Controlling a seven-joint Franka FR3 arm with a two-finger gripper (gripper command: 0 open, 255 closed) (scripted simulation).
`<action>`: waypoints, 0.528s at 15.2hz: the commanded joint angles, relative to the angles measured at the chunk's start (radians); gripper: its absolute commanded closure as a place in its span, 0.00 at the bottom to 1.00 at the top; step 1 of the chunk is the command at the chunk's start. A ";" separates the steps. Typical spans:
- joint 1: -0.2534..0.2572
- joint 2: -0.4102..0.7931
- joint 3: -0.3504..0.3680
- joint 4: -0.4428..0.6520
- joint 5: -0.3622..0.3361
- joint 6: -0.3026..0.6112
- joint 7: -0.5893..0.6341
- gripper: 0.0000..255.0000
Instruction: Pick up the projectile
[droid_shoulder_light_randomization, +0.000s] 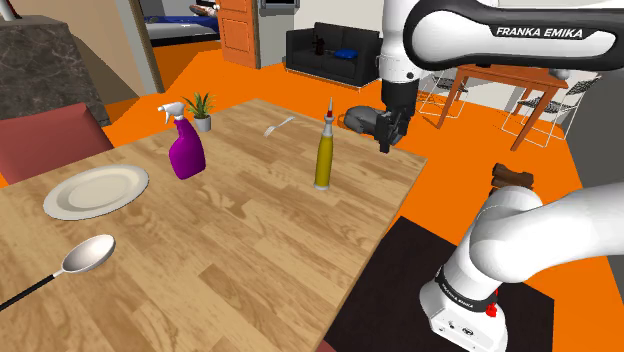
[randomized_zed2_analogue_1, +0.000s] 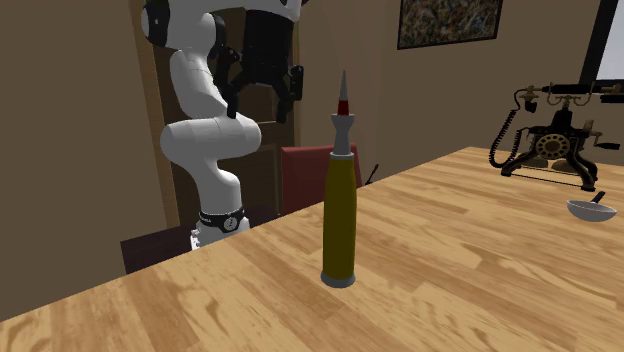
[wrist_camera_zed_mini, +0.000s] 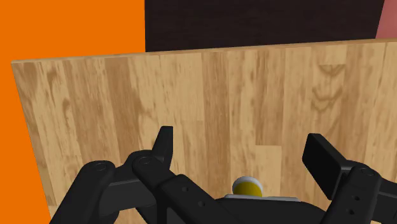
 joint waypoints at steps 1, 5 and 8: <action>0.000 0.000 0.000 0.000 0.000 0.000 0.000 0.00; -0.010 0.238 0.003 0.214 0.039 -0.062 0.023 0.00; -0.016 0.412 0.002 0.389 0.067 -0.127 0.039 0.00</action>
